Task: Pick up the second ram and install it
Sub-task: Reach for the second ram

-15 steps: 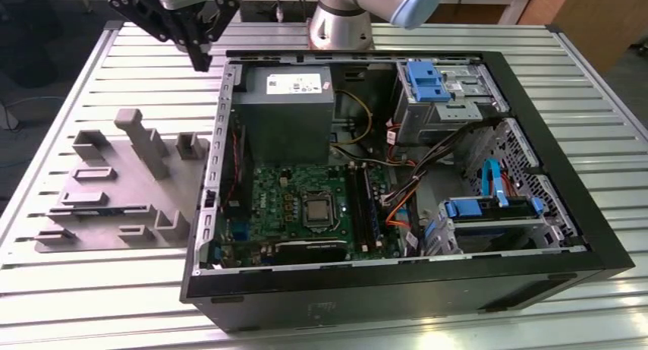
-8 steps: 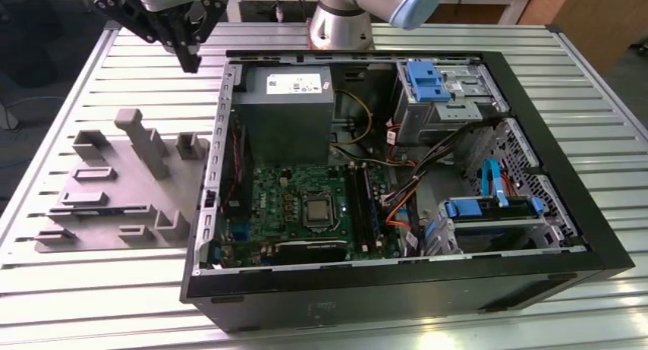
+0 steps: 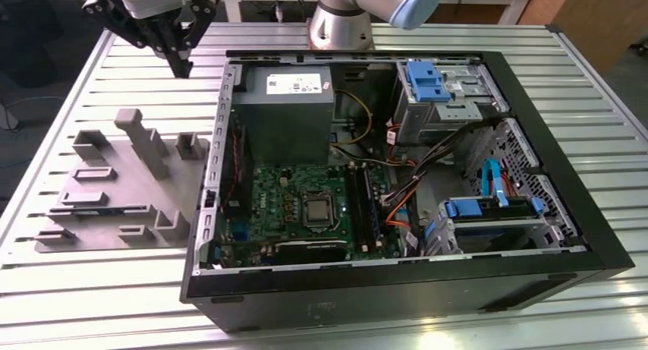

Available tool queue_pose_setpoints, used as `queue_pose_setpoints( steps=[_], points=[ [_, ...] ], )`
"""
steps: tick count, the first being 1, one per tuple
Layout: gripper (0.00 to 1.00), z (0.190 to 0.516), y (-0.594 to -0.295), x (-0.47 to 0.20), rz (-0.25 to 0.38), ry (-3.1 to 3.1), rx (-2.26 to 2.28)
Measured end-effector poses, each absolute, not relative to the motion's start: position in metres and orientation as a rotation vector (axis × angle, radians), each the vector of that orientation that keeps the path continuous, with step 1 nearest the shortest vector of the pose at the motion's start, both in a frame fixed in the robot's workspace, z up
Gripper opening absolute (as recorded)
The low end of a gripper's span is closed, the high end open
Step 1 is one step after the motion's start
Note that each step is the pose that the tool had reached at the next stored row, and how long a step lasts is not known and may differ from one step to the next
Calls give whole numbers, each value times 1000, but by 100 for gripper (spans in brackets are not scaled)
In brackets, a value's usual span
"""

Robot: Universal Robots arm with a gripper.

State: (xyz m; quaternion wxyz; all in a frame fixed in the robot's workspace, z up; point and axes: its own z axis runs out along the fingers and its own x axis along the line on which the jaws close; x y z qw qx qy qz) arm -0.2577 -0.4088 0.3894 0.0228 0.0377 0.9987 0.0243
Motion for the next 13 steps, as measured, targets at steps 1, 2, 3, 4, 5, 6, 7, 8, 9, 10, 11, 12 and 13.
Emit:
queue_pose_setpoints(
  steps=[1,2,3,4,5,6,7,8,9,10,11,12,13],
  points=[
    [11,389,-410,-259,75,3093,117],
    [11,389,-411,-260,75,3093,117],
    [11,389,-412,-262,75,3093,117],
    [11,389,-413,-264,75,3093,117],
    [11,388,-414,-265,75,3093,117],
    [11,388,-415,-267,75,3093,117],
    [11,388,-416,-268,75,3093,117],
    [11,388,-416,-270,75,3093,117],
    [11,387,-417,-271,75,3093,117],
    [11,387,-418,-273,75,3093,117],
    [11,387,-419,-275,75,3093,117],
    [11,386,-420,-276,75,3093,117],
    [11,386,-420,-278,75,3093,117]
  ],
)
